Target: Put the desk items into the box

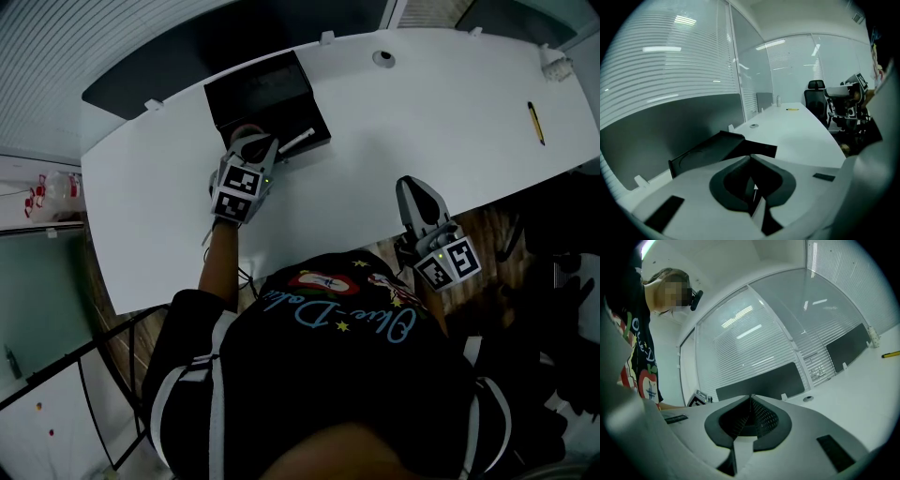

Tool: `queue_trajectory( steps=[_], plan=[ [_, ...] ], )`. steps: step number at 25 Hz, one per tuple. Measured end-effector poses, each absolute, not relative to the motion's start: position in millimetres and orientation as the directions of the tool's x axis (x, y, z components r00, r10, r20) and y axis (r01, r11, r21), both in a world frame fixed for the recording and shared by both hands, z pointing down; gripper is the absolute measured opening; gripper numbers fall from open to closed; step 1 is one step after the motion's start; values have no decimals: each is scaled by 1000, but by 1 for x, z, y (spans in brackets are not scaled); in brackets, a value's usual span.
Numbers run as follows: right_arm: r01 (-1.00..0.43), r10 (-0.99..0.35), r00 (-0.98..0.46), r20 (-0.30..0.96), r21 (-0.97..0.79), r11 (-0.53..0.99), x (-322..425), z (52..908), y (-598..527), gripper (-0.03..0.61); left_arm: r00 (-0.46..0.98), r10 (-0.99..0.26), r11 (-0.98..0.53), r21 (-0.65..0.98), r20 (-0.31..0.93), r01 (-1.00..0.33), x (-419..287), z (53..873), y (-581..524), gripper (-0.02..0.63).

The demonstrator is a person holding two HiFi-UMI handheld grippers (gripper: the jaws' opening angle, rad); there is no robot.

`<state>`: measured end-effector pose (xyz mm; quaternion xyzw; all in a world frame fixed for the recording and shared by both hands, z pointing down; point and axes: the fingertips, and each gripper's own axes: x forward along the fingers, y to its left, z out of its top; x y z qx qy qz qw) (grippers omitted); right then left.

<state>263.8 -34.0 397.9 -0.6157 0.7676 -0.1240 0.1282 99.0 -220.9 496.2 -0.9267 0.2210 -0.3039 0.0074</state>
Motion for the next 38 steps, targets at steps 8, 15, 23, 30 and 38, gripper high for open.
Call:
queue_trajectory(
  steps=[8,15,23,30,38],
  plan=[
    [-886,-956,-290,-51,-363,288,250,399,-49,12,723,-519,-846,-153,455,-511,74,457,-218,20],
    [-854,-928,-369,-55,-373,362,232,400,-62,12,690,-575,-808,-175,440,-562,48,449,-212,20],
    [-814,-892,-450,-52,-386,433,215,404,-74,12,642,-644,-746,-155,416,-648,17,438,-203,20],
    [-768,-853,-518,-62,-406,495,200,407,-87,12,579,-723,-669,-173,377,-723,-17,427,-192,20],
    [-705,-794,-602,-77,-416,575,172,408,-103,12,484,-789,-579,-196,379,-791,-66,430,-182,20]
  ],
)
